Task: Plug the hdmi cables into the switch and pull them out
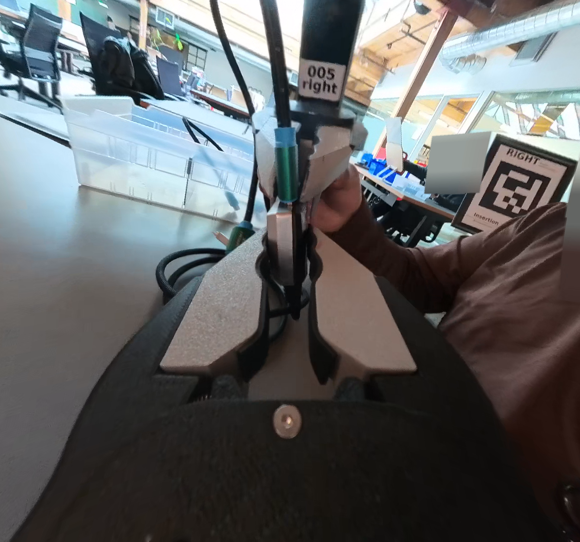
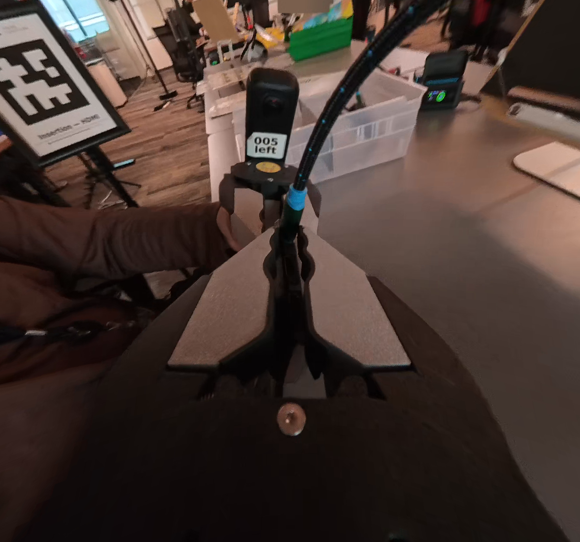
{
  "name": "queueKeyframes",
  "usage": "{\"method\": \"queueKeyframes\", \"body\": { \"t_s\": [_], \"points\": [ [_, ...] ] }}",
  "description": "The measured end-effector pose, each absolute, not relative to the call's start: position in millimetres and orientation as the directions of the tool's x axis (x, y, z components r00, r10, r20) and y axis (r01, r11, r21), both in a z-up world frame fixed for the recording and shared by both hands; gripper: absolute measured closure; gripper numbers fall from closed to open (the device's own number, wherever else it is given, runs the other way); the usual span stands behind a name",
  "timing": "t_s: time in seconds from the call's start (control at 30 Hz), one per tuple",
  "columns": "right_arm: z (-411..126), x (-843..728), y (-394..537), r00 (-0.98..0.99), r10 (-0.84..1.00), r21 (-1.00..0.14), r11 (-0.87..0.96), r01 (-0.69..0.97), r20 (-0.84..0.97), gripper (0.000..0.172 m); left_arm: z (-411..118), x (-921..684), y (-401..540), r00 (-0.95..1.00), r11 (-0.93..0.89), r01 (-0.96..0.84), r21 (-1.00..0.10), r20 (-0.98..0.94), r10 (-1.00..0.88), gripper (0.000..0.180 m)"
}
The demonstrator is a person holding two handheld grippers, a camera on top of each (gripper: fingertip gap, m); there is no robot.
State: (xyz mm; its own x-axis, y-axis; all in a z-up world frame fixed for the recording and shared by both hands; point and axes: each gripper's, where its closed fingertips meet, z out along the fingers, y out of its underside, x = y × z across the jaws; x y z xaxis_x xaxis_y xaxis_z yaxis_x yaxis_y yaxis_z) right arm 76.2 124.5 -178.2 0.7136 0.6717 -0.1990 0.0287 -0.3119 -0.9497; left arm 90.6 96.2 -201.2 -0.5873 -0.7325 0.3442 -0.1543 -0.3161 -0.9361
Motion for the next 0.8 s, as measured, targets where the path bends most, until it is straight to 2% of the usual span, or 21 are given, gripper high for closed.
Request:
{"method": "queueKeyframes", "body": {
  "t_s": [0.2, 0.33, 0.53, 0.67, 0.8],
  "points": [
    [-186, 75, 116, 0.696, 0.699, -0.935, -0.335, 0.119, -0.162, 0.164, -206, 93, 89, -0.577, -0.228, -0.142, -0.963, 0.268, -0.772, 0.16],
    [-187, 72, 116, 0.682, 0.714, -0.934, -0.333, 0.132, -0.158, 0.164, -208, 92, 88, -0.593, -0.242, -0.176, -0.954, 0.299, -0.748, 0.162],
    [-192, 62, 122, 0.648, 0.725, -0.931, -0.358, 0.066, -0.233, 0.163, -211, 92, 89, -0.585, -0.246, -0.192, -0.95, 0.313, -0.748, 0.162],
    [-190, 63, 125, 0.66, 0.721, -0.943, -0.327, 0.056, -0.211, 0.164, -209, 92, 92, -0.586, -0.275, -0.193, -0.942, 0.335, -0.738, 0.162],
    [-182, 62, 130, 0.661, 0.712, -0.959, -0.282, -0.038, -0.236, 0.164, -202, 89, 97, -0.59, -0.322, -0.163, -0.933, 0.354, -0.726, 0.163]
  ]
}}
